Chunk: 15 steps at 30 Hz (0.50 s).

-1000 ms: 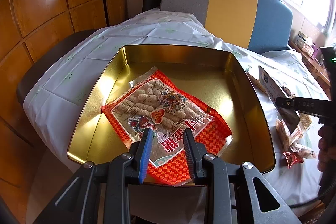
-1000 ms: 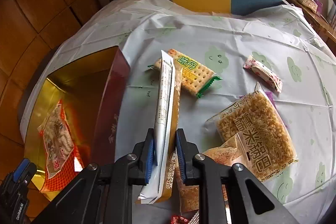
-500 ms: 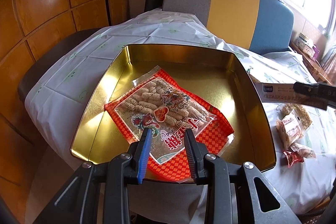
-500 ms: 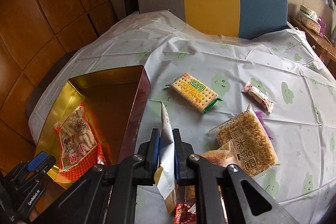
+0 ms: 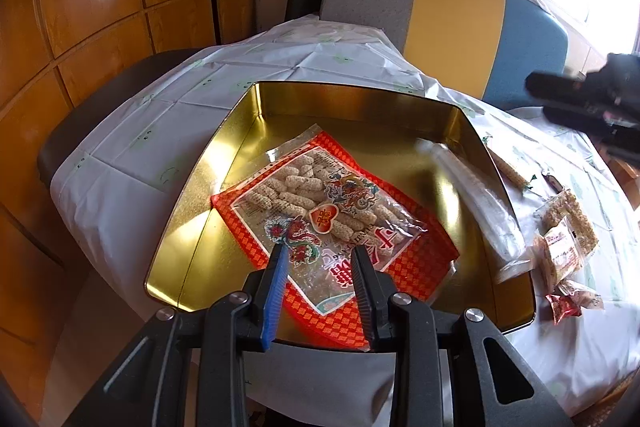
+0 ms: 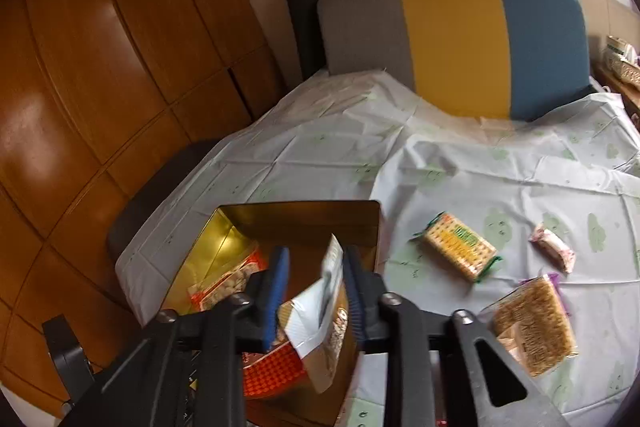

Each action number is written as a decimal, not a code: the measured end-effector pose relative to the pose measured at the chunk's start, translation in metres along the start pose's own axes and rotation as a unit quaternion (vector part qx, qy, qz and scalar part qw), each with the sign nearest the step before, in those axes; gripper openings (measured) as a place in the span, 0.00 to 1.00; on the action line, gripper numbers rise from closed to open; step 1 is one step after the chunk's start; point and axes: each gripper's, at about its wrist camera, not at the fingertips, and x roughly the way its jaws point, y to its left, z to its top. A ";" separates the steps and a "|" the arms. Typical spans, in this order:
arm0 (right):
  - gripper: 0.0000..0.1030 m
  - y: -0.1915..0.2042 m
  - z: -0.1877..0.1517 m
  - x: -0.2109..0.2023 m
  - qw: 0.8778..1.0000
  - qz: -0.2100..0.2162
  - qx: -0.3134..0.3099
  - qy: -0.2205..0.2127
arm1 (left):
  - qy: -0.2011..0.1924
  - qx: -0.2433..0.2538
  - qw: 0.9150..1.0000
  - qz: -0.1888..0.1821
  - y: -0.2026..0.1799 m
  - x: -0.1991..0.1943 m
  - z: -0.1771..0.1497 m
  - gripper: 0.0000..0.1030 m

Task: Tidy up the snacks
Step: 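Carry the stick package into the gold tray and open the right tool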

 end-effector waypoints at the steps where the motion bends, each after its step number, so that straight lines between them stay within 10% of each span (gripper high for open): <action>1: 0.35 0.004 -0.003 0.009 1.000 0.011 0.003 0.016 | 0.001 -0.002 1.000 0.002 0.002 0.000 0.000 0.35; 8: 0.35 0.017 -0.034 0.029 0.998 0.018 -0.037 0.056 | 0.007 -0.014 1.000 0.011 0.010 0.005 -0.001 0.37; 15: 0.38 0.019 -0.050 0.009 0.996 -0.027 -0.082 0.009 | 0.005 -0.017 1.000 0.021 0.011 0.003 0.000 0.48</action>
